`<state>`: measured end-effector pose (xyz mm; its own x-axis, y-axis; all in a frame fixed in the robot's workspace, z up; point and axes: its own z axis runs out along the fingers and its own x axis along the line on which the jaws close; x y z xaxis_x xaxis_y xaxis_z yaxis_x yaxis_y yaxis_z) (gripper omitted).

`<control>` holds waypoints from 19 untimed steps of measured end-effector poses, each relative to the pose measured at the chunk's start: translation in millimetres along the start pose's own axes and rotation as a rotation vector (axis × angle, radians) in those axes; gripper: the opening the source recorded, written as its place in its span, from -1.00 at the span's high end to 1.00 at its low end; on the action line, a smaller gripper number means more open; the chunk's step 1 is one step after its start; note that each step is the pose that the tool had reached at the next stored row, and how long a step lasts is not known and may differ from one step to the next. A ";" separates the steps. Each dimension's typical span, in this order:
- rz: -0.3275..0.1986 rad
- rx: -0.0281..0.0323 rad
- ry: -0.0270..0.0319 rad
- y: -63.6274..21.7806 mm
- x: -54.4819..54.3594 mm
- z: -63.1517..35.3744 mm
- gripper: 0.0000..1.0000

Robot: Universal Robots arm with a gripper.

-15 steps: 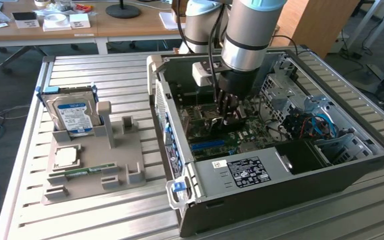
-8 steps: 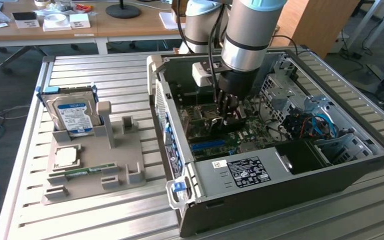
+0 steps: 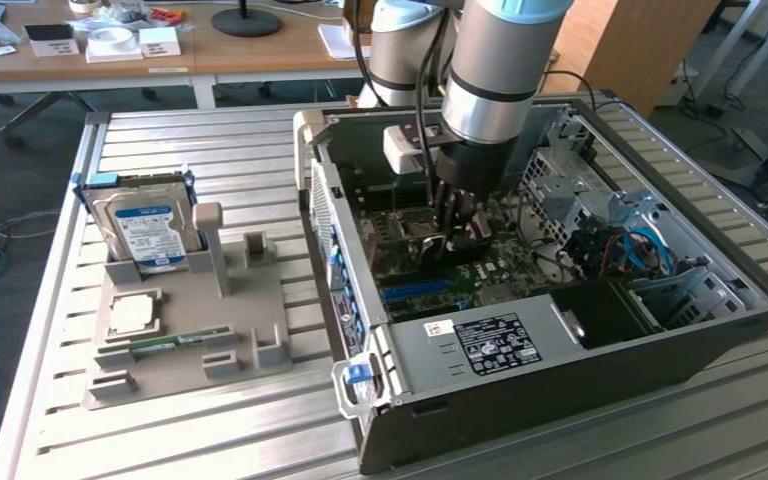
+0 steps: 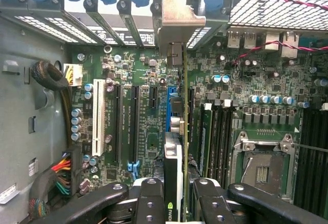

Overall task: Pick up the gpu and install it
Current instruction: 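Insert the gpu into the slot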

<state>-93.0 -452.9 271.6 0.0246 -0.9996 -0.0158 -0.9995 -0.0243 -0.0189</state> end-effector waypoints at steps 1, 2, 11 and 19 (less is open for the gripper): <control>0.000 0.0000 -0.0001 0.3 0.0 0.0 0.47; 0.000 -0.0001 0.0001 0.7 0.0 -0.1 0.47; 0.000 -0.0002 0.0002 1.8 0.1 3.5 0.47; 0.000 -0.0002 0.0002 3.4 0.1 5.0 0.47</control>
<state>-96.3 -452.9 266.5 0.0251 -0.9996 -0.0156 -0.9995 -0.0248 -0.0188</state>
